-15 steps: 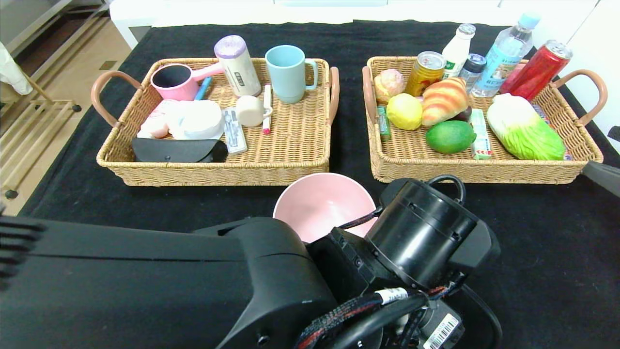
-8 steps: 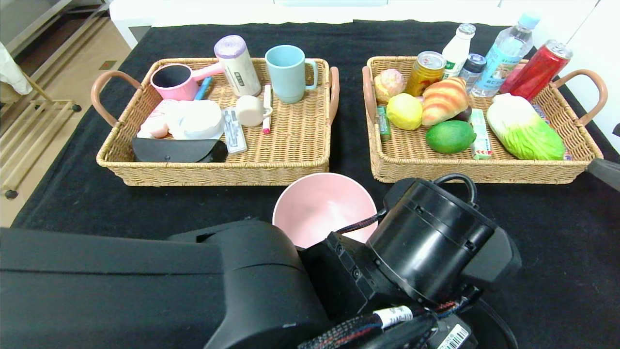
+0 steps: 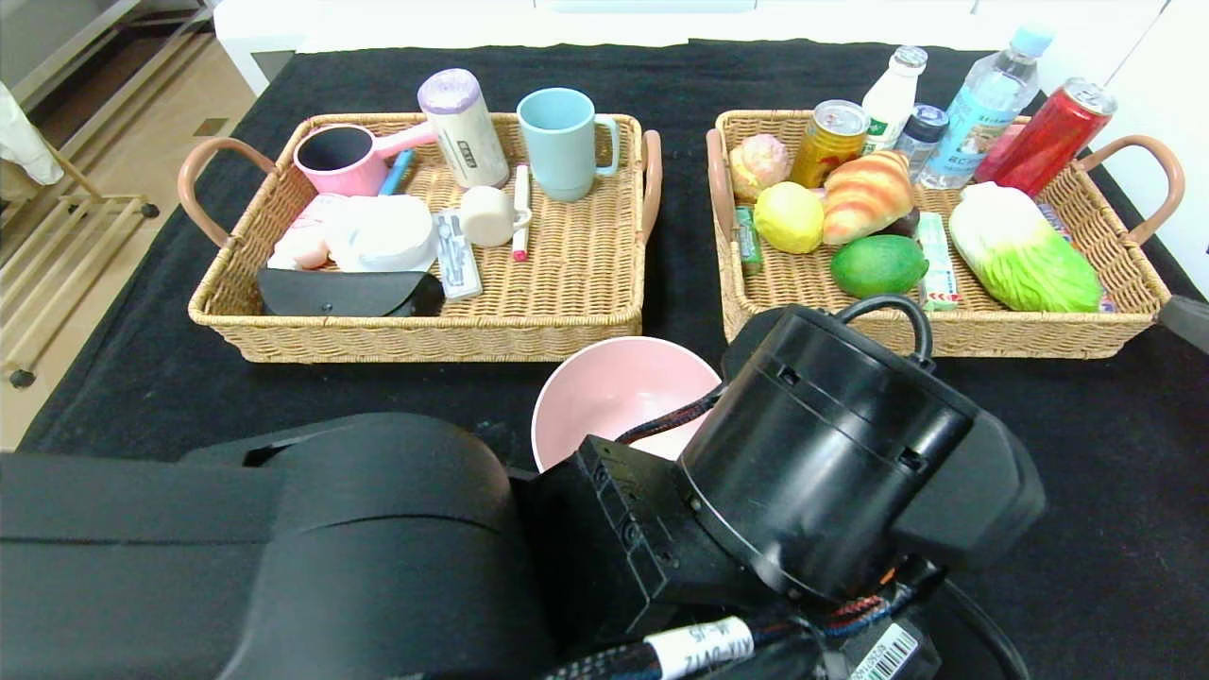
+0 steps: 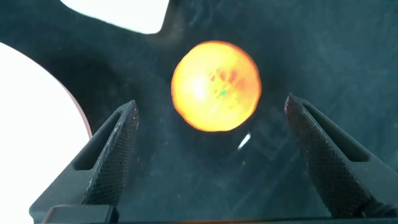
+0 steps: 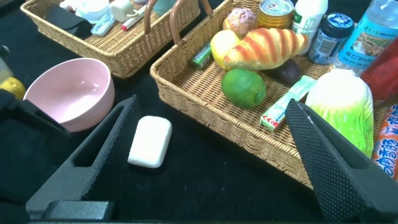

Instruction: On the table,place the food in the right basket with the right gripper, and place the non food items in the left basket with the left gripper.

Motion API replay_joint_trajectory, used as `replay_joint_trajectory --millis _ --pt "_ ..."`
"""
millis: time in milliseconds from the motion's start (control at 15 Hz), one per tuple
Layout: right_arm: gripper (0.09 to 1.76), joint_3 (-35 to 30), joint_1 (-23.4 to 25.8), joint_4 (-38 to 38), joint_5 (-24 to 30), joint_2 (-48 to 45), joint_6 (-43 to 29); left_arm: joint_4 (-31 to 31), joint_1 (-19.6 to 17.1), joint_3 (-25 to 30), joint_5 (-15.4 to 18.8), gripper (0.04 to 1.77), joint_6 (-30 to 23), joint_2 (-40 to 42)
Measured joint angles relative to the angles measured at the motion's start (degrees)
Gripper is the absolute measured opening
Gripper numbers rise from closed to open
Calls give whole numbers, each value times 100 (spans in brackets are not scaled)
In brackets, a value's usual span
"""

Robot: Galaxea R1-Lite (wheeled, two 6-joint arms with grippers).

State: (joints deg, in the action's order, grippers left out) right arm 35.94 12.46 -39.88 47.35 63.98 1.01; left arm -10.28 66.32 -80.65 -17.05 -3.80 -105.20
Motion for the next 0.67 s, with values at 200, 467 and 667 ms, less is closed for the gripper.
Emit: replay_joint_trajectory --millis 200,467,667 --pt "171 0 2 5 0 13 0 11 11 22 -15 170 9 182" --pt "171 -22 -6 5 -2 38 0 375 110 15 -135 170 34 389" --pt "171 -28 -11 2 0 63 4 416 39 9 -334 171 39 446"
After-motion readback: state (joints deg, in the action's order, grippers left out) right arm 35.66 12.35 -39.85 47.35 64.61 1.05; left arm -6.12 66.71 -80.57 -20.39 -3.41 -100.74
